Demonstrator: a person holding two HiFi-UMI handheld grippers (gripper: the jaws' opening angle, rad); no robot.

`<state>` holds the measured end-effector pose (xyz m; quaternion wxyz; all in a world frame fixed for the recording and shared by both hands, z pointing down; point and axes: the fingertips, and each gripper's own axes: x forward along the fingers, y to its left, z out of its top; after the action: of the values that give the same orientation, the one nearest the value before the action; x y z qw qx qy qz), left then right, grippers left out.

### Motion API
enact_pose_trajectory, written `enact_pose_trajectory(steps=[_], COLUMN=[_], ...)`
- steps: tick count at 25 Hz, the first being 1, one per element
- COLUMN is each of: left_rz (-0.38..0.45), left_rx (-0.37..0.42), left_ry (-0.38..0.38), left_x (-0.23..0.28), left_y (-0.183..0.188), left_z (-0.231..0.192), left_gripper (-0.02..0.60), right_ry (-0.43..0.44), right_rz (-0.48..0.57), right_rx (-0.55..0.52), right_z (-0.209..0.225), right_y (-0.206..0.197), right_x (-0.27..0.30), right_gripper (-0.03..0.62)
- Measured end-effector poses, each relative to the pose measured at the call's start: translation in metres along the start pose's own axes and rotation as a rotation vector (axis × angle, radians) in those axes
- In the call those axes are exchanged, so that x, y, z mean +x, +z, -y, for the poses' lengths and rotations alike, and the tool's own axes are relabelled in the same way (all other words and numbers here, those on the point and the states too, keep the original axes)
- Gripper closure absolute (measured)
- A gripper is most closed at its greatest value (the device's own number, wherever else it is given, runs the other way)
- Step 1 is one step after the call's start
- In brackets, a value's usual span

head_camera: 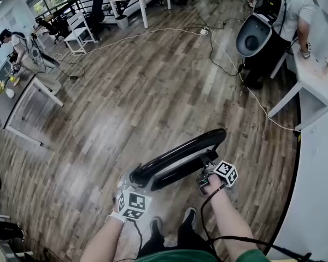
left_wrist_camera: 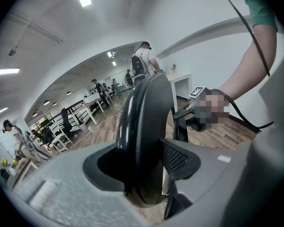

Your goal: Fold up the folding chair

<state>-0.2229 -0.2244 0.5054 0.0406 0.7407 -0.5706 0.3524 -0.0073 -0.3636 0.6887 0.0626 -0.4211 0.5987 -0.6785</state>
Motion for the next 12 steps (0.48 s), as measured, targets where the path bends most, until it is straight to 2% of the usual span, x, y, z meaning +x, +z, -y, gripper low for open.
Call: enact_pose_trajectory(steps=[3,8,12], left_rz=[-0.003,-0.005,-0.007], left_rx=[-0.009,-0.02,-0.026], left_ry=[-0.002,0.003,-0.001], left_x=[0.004,0.008,0.014], left_y=[0.0,-0.003,-0.002], left_z=[-0.006,-0.015,-0.023], left_gripper=[0.342,0.342,0.341], right_ry=[0.002,0.007,0.063], right_rz=[-0.009,0.018,-0.021], right_rx=[-0.034,-0.026,-0.092], right_z=[0.005,0.021,0.003], right_y=[-0.002,-0.005,-0.018], right_x=[-0.004,-0.035,-0.065], right_gripper=[0.333,0.333,0.333])
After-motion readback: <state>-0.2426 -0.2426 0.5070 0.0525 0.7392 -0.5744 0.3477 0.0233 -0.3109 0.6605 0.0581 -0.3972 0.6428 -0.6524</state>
